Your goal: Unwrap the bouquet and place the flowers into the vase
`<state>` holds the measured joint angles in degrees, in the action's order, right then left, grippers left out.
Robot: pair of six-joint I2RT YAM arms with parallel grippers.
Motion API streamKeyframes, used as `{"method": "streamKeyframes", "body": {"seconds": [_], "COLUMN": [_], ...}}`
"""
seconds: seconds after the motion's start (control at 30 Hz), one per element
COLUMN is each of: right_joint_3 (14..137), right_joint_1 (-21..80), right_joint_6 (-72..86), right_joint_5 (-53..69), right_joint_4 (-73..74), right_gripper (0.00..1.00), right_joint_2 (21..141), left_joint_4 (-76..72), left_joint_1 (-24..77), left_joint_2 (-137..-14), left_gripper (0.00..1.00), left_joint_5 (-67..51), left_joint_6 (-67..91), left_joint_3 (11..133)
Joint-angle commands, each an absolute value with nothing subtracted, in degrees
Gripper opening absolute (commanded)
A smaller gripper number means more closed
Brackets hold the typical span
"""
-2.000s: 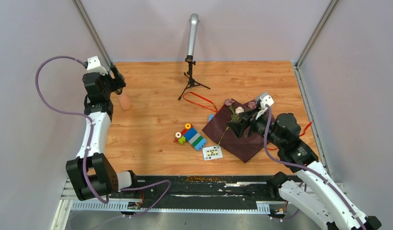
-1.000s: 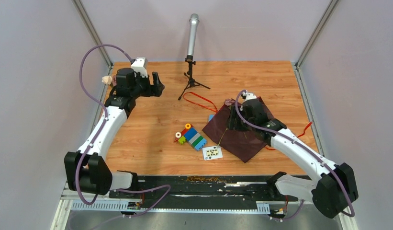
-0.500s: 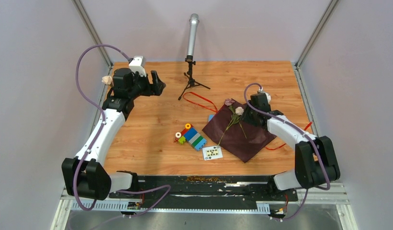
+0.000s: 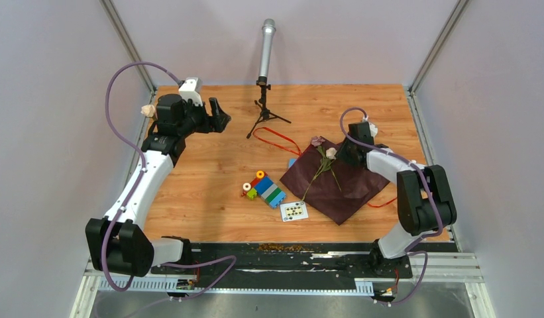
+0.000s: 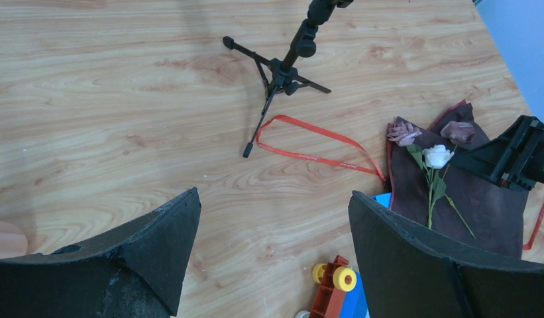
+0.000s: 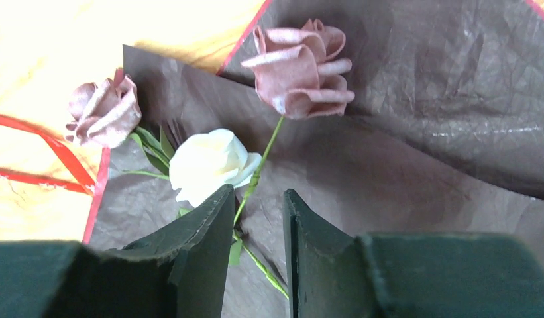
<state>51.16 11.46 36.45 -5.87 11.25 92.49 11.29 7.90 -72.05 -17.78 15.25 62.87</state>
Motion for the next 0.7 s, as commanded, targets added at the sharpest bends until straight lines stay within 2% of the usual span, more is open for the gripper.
{"method": "streamKeyframes", "body": {"seconds": [0.0,0.4,0.67], "right_joint_3": [54.55,54.83,54.45], "right_joint_1": [10.58,10.40,10.44], "right_joint_6": [37.70,38.47,38.59], "right_joint_5": [-6.57,-6.31,-6.87], "right_joint_4": [8.00,7.21,7.12], "right_gripper": [0.33,0.23,0.12], "right_joint_2": [94.64,97.26,96.51], "left_joint_4": [9.52,9.64,9.66], "left_joint_1": [8.17,8.18,8.17], "left_joint_2": [-70.88,-71.15,-71.28], "left_gripper": [0.89,0.89,0.89], "left_joint_5": [-18.91,-18.97,-19.06], "left_joint_6": [16.16,16.52,16.52], "left_joint_3": [63.01,63.01,62.99]}}
